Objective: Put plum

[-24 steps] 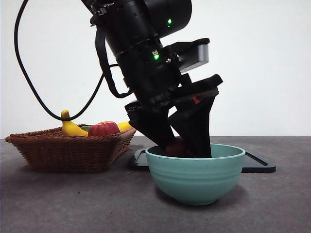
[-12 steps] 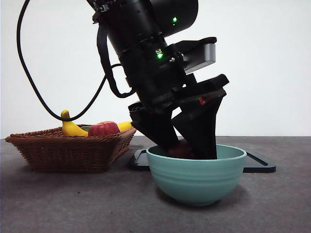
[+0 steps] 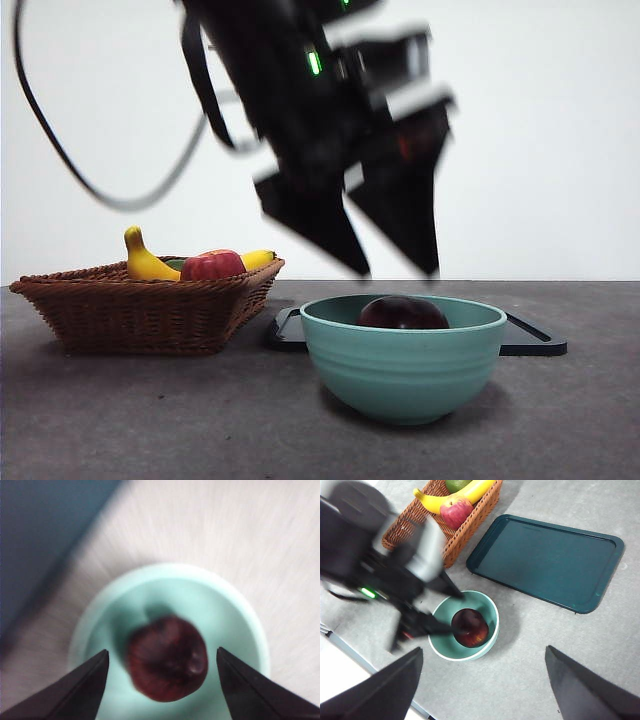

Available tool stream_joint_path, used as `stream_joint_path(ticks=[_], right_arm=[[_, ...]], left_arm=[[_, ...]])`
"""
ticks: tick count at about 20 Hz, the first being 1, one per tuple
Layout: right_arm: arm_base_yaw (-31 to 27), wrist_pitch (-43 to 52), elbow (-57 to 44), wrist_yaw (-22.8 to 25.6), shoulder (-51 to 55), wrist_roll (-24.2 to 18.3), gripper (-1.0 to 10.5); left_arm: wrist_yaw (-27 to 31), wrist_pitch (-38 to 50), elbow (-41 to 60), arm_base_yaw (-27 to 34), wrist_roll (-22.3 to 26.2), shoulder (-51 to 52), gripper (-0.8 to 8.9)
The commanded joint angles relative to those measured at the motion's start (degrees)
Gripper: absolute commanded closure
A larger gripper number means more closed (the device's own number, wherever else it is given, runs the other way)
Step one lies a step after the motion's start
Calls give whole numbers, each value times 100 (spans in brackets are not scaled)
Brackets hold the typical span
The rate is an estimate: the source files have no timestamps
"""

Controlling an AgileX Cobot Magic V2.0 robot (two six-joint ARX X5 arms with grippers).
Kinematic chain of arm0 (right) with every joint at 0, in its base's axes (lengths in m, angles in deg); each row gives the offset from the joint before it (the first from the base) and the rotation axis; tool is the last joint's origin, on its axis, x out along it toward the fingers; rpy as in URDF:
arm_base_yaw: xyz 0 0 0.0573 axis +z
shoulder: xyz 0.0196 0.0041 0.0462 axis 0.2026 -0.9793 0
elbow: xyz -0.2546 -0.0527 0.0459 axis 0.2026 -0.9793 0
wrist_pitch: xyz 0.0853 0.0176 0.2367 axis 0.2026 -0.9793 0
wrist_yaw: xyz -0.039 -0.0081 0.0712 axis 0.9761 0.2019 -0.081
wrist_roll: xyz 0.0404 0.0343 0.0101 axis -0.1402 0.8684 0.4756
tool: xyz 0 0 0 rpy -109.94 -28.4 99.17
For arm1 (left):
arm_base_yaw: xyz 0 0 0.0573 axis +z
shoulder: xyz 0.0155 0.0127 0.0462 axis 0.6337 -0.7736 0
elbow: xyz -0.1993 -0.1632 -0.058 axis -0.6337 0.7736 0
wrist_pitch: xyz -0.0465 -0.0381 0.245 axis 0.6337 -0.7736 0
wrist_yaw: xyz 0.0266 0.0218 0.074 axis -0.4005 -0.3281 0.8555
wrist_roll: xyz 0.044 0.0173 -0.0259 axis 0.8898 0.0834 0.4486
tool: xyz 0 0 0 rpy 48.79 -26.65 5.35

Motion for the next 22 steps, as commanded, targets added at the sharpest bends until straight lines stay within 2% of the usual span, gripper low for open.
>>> stream_joint_path(ticks=[1, 9, 12, 15, 19, 22], right_arm=[[24, 39, 116, -7, -39, 17, 556], [24, 37, 114, -11, -262, 17, 556], [24, 37, 114, -13, -455, 15, 556], [33, 39, 111, -15, -678, 11, 556], [212, 46, 24, -11, -905, -26, 556], [369, 94, -184, -11, -990, -26, 556]], left_arm=[[20, 13, -133, 142, -166, 584, 466], [-59, -682, -129, 1250, -398, 2605, 471], [-483, -1110, 57, 1705, -396, 3110, 471], [-1012, -1069, 887, 2024, -466, 3713, 471], [-1613, -1056, 2037, 2046, -573, 4308, 471], [-2105, -1143, 2326, 2037, -570, 4465, 471]])
